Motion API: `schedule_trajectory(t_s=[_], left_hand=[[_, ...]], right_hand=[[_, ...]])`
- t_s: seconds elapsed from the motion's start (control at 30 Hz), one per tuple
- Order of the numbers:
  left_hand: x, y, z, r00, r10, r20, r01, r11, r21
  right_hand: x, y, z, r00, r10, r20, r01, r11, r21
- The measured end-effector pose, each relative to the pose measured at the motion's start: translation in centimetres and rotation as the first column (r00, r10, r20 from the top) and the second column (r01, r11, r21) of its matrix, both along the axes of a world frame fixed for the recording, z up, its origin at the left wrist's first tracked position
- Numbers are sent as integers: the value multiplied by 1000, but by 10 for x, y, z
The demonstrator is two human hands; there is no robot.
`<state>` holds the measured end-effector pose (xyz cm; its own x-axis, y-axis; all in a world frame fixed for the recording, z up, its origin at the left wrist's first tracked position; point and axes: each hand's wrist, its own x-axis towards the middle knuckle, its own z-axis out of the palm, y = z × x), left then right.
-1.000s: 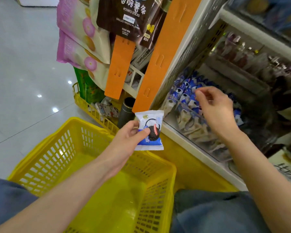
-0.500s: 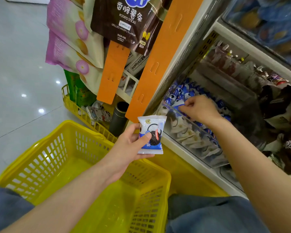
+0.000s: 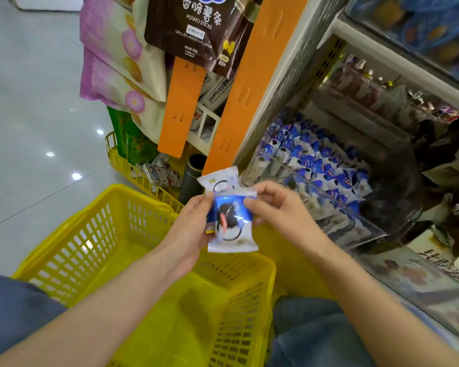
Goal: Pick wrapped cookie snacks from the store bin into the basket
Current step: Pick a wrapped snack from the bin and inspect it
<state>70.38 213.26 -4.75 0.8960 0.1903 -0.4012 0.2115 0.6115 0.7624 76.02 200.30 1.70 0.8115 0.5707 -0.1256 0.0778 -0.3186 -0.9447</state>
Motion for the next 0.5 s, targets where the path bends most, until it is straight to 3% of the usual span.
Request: schedule_trajectory(t_s=[0.1, 0.23, 0.37, 0.5], left_hand=[[-3, 3, 0, 996, -77, 46, 82, 988, -131], [-4, 3, -3, 984, -148, 96, 144, 989, 39], [-3, 0, -5, 961, -241, 135, 228, 968, 106], [-3, -3, -6, 928, -341, 150, 318, 935, 157]], right_hand=[[-3, 2, -13, 999, 12, -52, -14, 999, -48], [0, 4, -19, 998, -56, -5, 56, 996, -70], [15, 4, -21, 961, -256, 105, 270, 952, -145], [17, -4, -16, 995, -71, 70, 82, 981, -175]])
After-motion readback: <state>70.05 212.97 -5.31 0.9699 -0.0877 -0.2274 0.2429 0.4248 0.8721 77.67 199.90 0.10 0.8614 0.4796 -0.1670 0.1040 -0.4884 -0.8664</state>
